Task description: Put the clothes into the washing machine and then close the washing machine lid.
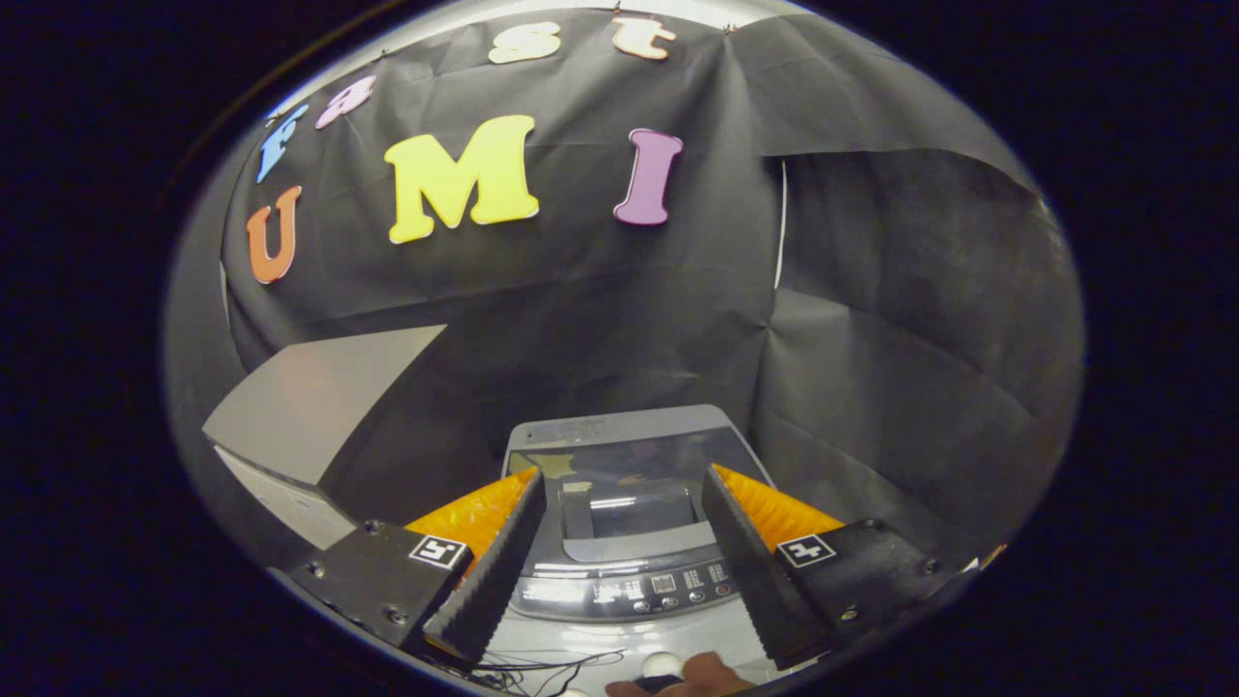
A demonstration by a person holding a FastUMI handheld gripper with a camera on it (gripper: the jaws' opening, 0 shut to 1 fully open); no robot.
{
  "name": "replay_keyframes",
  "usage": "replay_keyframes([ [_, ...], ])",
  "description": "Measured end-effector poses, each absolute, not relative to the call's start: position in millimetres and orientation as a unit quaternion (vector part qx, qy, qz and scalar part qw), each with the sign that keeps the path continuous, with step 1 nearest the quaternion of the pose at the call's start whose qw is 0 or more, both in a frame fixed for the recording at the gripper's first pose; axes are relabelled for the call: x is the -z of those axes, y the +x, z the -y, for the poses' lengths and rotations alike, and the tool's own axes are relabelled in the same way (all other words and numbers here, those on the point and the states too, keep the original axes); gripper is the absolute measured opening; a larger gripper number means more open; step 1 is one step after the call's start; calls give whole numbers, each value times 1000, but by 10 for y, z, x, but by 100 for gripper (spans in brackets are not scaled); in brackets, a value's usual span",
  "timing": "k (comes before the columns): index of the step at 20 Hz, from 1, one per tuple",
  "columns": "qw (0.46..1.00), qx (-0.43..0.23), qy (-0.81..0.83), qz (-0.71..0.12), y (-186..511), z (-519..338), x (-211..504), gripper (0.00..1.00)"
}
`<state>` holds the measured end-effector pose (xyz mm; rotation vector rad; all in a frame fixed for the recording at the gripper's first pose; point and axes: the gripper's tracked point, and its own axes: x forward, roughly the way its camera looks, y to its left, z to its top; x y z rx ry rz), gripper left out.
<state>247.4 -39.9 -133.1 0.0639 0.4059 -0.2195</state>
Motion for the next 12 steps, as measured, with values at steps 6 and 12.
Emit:
replay_keyframes([
  [6,980,115,4,-161,1643,512,855,100],
  [12,990,104,11,-95,869,621,341,100],
])
